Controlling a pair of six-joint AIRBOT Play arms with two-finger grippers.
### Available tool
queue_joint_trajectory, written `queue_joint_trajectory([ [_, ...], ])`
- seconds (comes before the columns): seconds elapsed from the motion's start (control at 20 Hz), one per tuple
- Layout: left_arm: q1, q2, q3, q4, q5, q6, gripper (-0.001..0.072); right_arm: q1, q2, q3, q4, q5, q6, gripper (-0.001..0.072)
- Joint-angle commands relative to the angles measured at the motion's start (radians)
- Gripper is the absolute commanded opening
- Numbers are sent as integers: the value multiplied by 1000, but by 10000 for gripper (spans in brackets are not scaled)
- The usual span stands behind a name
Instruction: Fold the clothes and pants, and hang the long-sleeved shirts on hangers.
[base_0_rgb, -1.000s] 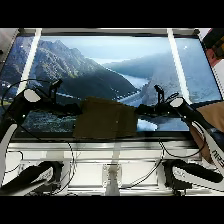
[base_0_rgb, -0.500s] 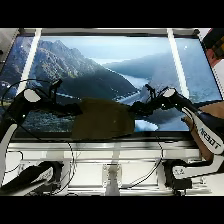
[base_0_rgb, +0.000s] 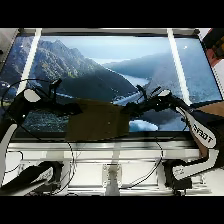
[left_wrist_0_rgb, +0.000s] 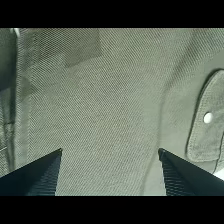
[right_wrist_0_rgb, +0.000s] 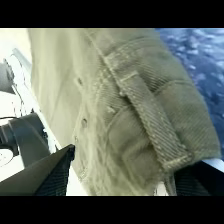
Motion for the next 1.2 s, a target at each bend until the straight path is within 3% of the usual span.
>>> queue_joint_trajectory([
  [0.0, 1, 0, 1, 0, 5, 0, 692, 43, -1, 11, 67, 58, -65, 672],
  [0.1, 1, 0, 1, 0, 8, 0, 692, 74, -1, 22, 60, 38, -65, 671],
  [0.25, 1, 0, 1, 0, 8, 0, 692, 109, 1, 46, 56, -18, -65, 549],
  [0.35, 1, 0, 1, 0, 8, 0, 692, 117, 1, 76, 50, -43, -64, 419],
  [0.4, 1, 0, 1, 0, 8, 0, 692, 121, 1, 90, 33, -61, -53, 312],
  [0.45, 1, 0, 1, 0, 8, 0, 692, 127, 1, 103, 4, -88, -29, 82],
  [0.5, 1, 0, 1, 0, 10, 0, 691, 130, 2, 116, -22, -106, -13, 27],
  [0.55, 1, 0, 1, 0, 17, 1, 683, 133, 3, 128, -32, -109, -11, 27],
  [0.6, 1, 0, 1, 1, 32, 1, 563, 133, 3, 149, -37, -97, -11, 27],
  [0.7, 1, 0, 3, 1, 77, 2, 176, 117, 5, 220, -58, -51, -9, 27],
  [0.75, 1, 1, 6, 0, 100, 3, 31, 106, 14, 258, -80, -48, 20, 26],
  [1.15, 1, 35, 177, 5, 113, 53, 25, -204, 219, 524, -483, -56, 385, 26],
])
